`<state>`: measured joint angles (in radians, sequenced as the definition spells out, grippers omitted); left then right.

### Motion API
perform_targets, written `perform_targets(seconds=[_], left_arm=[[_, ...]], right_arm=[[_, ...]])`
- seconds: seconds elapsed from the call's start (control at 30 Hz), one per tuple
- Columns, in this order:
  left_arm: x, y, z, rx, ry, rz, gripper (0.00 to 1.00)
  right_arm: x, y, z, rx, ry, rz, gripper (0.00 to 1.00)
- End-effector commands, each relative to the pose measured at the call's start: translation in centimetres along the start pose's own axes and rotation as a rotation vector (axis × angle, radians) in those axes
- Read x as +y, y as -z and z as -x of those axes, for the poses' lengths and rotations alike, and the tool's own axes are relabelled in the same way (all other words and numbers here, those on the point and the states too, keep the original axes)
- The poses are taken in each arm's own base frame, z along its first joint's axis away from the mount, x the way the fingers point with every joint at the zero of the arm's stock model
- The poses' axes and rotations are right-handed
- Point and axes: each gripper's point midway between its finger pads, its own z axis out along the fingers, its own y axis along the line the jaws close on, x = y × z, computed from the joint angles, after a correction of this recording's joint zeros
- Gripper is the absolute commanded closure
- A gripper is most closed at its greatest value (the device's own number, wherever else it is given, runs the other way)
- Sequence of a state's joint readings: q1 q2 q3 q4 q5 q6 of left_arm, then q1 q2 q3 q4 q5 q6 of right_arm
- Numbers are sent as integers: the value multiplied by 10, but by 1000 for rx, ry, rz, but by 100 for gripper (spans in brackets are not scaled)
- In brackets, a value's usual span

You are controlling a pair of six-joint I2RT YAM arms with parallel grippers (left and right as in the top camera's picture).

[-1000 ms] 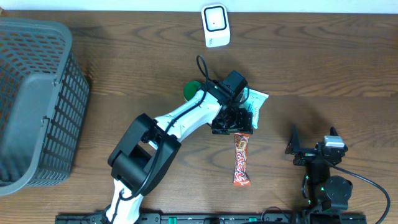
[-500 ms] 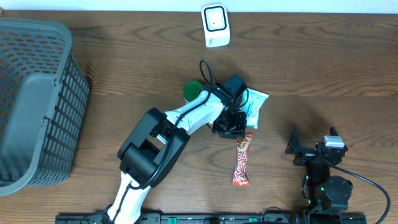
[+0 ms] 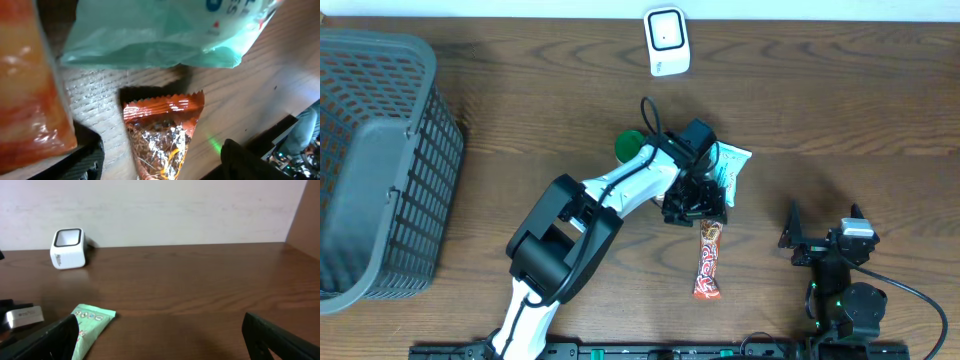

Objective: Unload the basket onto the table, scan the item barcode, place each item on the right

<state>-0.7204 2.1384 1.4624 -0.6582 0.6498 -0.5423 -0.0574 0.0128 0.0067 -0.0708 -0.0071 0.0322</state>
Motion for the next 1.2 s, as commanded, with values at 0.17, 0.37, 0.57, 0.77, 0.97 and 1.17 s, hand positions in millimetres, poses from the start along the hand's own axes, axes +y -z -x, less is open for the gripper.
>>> perform_targets(seconds=[0.17,0.37,0.57,0.77,0.97,1.17], left_arm=[[41,-26,-11,24,35,83,66],[41,-28,-8,9,26,74,93],[40,-8,8,-56,-52,120,93],[65,97,37,-386,-84,544,93],[51,203,37,-747,-122,780,93],[39,234,31,-910,-136,919,93]], right_arm=[[2,0,-1,2,15,7,1],[2,0,-1,2,15,7,1],[2,0,-1,2,15,7,1],[2,0,-1,2,15,7,1],[2,0,-1,2,15,7,1],[2,0,-1,2,15,7,1]])
